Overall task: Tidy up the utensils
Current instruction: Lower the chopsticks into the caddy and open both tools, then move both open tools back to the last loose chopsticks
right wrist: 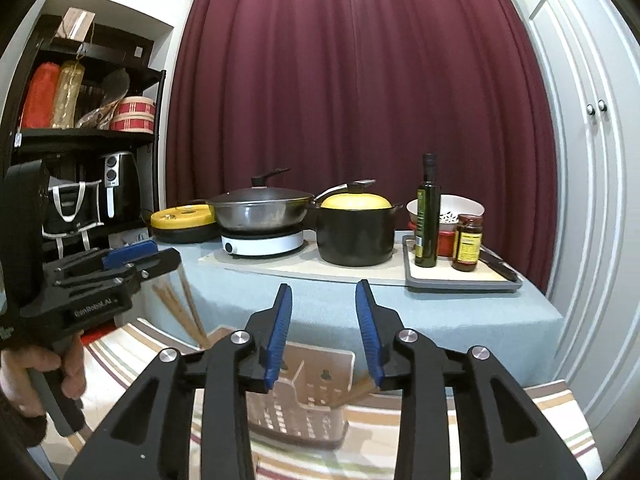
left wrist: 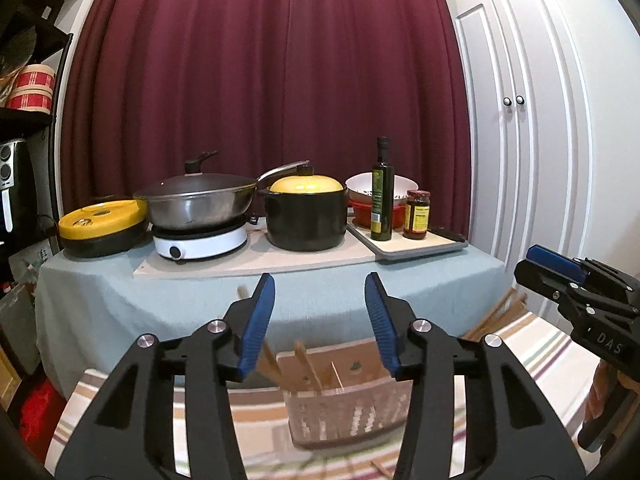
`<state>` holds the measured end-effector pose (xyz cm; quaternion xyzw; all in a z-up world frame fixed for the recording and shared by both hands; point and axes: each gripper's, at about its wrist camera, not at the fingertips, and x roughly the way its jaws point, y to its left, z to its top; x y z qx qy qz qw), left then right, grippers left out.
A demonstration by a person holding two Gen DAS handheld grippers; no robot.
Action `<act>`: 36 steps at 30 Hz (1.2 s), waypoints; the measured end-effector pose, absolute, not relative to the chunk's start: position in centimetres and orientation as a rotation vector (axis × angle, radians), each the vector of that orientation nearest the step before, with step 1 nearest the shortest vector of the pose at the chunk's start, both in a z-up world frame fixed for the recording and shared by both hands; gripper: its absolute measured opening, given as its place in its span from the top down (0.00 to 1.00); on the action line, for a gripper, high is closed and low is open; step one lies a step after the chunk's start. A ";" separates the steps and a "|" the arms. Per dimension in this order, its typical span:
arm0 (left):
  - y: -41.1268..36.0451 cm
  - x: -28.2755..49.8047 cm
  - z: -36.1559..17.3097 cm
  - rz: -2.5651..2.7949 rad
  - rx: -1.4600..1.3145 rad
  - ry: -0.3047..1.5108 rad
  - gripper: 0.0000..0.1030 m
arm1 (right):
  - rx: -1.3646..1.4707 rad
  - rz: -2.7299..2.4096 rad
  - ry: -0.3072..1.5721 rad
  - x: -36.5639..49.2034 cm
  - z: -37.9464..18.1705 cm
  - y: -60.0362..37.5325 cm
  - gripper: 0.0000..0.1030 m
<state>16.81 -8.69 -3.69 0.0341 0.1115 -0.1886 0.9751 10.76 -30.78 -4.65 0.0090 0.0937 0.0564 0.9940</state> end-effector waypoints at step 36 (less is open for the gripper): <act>-2.4 1.2 -21.0 -0.236 0.152 0.469 0.46 | 0.006 0.189 0.481 -2.3 -22.6 -27.0 0.66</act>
